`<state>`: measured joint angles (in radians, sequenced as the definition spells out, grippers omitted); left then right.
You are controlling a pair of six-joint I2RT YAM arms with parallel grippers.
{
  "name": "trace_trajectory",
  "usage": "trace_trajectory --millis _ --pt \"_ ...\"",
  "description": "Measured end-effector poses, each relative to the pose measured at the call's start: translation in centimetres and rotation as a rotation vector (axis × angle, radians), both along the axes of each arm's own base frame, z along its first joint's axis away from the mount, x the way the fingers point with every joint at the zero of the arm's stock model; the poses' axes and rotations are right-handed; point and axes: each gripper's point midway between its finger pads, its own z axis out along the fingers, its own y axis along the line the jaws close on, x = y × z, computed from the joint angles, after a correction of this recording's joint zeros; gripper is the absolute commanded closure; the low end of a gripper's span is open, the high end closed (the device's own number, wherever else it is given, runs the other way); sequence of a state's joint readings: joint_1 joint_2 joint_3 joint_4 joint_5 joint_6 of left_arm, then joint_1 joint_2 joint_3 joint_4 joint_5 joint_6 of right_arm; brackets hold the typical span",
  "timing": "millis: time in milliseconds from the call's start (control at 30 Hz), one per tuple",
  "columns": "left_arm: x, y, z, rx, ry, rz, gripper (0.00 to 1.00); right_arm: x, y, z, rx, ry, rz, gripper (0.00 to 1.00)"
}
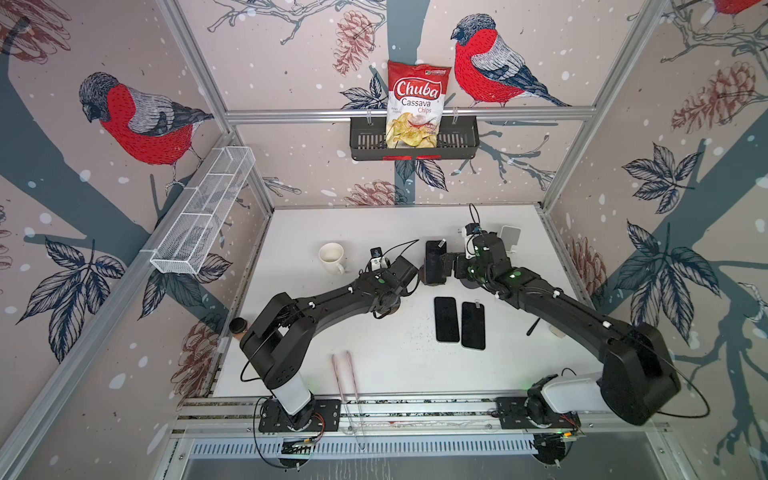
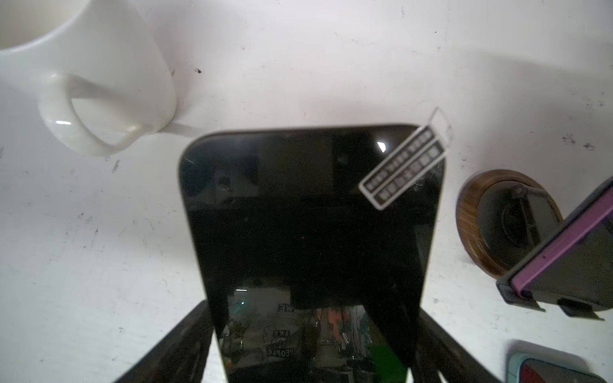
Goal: Remove the phone from the phone stand
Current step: 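Hold both black phones at their top edges with both grippers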
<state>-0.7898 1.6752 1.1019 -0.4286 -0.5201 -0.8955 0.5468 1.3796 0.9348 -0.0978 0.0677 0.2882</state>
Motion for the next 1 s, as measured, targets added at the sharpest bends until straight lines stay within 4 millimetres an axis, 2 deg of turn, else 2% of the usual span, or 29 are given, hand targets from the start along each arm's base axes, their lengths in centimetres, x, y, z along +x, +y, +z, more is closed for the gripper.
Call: trace_trajectory --millis 400,433,467,733,1000 --pt "0.02 0.05 -0.04 -0.005 -0.002 0.012 0.12 0.05 -0.08 -0.02 0.002 0.001 -0.003 0.01" --pt "0.02 0.05 -0.04 -0.005 -0.002 0.012 0.38 0.06 -0.10 -0.02 0.002 0.001 -0.004 0.01" --pt "0.04 0.03 -0.02 -0.006 -0.002 0.012 0.55 0.07 -0.11 -0.02 0.002 0.001 -0.004 0.01" --pt "0.29 -0.24 0.33 -0.015 -0.001 0.019 0.71 0.04 -0.07 -0.02 0.003 0.002 -0.001 0.01" --pt "0.20 -0.14 0.30 -0.008 0.005 0.019 0.73 0.02 -0.02 -0.02 0.006 0.004 0.002 0.01"
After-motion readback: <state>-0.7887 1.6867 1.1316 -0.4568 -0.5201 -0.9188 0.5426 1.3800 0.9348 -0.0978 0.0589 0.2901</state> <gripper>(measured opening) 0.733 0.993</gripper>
